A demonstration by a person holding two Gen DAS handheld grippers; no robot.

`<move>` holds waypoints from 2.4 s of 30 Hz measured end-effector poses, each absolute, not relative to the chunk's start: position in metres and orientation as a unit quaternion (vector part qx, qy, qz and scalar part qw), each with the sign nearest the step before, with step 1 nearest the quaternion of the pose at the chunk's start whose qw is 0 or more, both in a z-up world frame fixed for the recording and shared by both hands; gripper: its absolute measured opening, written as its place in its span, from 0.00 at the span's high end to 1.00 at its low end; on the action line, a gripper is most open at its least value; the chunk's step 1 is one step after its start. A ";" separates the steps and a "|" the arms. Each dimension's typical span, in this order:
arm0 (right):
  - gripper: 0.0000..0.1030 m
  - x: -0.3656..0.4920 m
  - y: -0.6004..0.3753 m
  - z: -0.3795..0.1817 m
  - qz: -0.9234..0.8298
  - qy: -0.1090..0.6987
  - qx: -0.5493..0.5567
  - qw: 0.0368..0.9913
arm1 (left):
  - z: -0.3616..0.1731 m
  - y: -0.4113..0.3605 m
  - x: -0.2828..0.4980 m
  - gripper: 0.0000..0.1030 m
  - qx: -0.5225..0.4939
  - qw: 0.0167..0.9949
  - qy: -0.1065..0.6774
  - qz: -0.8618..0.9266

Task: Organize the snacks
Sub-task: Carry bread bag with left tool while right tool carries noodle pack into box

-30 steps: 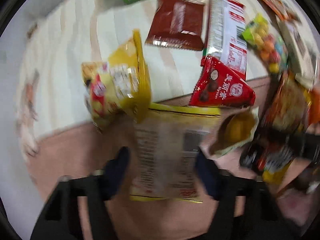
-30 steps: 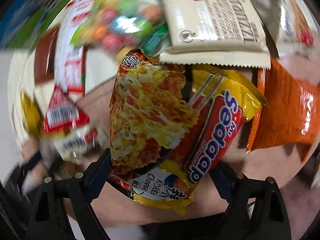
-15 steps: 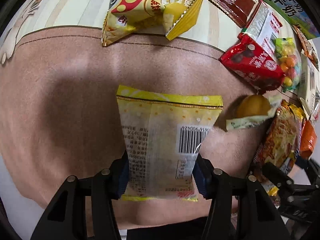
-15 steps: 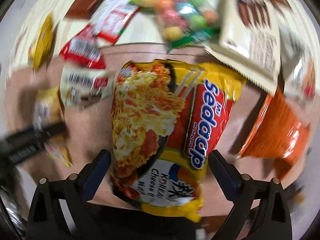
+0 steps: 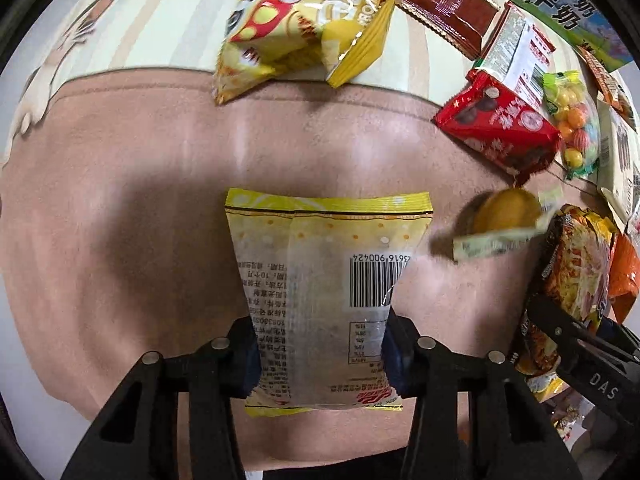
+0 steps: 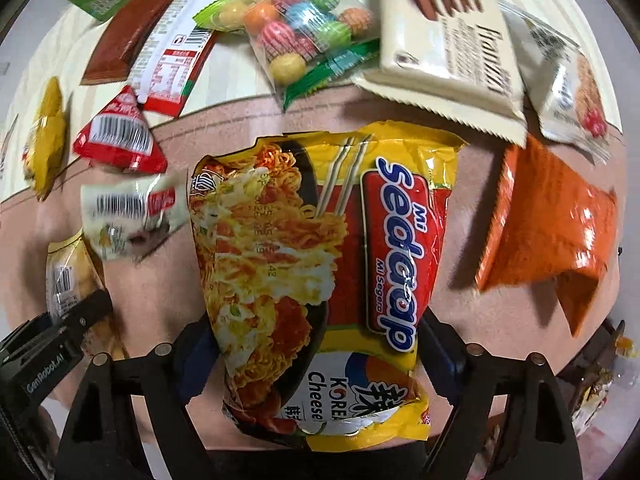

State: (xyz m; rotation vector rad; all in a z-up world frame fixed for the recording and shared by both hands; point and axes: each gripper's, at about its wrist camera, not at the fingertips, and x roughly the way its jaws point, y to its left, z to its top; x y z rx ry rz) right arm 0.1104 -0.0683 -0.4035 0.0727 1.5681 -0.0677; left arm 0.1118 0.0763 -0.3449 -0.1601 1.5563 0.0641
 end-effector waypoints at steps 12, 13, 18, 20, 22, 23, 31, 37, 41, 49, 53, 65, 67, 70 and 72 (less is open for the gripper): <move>0.14 0.096 -0.094 -0.304 0.098 0.663 0.122 0.732 | -0.268 0.072 0.074 0.58 -0.120 0.734 0.667 0.029; 0.14 0.108 -0.097 -0.281 0.111 0.655 0.125 0.737 | -0.253 0.067 0.083 0.58 -0.126 0.742 0.658 0.023; 0.14 0.166 -0.110 -0.209 0.152 0.619 0.128 0.759 | -0.196 0.053 0.164 0.58 -0.139 0.772 0.620 -0.018; 0.14 0.193 -0.118 -0.180 0.159 0.600 0.123 0.774 | -0.172 0.042 0.214 0.58 -0.137 0.783 0.606 -0.030; 0.14 0.235 -0.124 -0.158 0.159 0.580 0.111 0.791 | -0.160 0.035 0.246 0.58 -0.133 0.791 0.596 -0.035; 0.14 0.252 -0.127 -0.150 0.156 0.574 0.107 0.797 | -0.153 0.033 0.265 0.58 -0.130 0.797 0.589 -0.035; 0.14 0.420 -0.133 -0.166 0.129 0.591 0.084 0.792 | -0.162 0.032 0.427 0.58 -0.117 0.784 0.609 -0.030; 0.14 0.512 -0.127 -0.205 0.104 0.631 0.051 0.767 | -0.205 0.029 0.504 0.58 -0.115 0.749 0.651 -0.033; 0.14 0.544 -0.125 -0.234 0.093 0.648 0.031 0.755 | -0.231 0.028 0.530 0.58 -0.110 0.732 0.671 -0.027; 0.14 0.580 -0.126 -0.276 0.089 0.673 0.016 0.734 | -0.252 0.020 0.541 0.58 -0.100 0.711 0.696 -0.027; 0.13 0.587 -0.121 -0.285 0.090 0.688 0.009 0.720 | -0.253 0.016 0.540 0.57 -0.094 0.702 0.706 -0.028; 0.03 0.585 -0.123 -0.264 0.082 0.675 -0.007 0.733 | -0.218 0.020 0.515 0.00 -0.105 0.730 0.675 -0.037; 0.03 0.580 -0.126 -0.254 0.077 0.669 0.000 0.739 | -0.212 0.018 0.505 0.00 -0.099 0.739 0.665 -0.038; 0.03 0.566 -0.129 -0.243 0.071 0.657 0.019 0.751 | -0.198 0.020 0.493 0.00 -0.088 0.758 0.646 -0.024; 0.03 0.557 -0.131 -0.236 0.065 0.648 0.018 0.759 | -0.188 0.025 0.481 0.00 -0.085 0.773 0.628 -0.015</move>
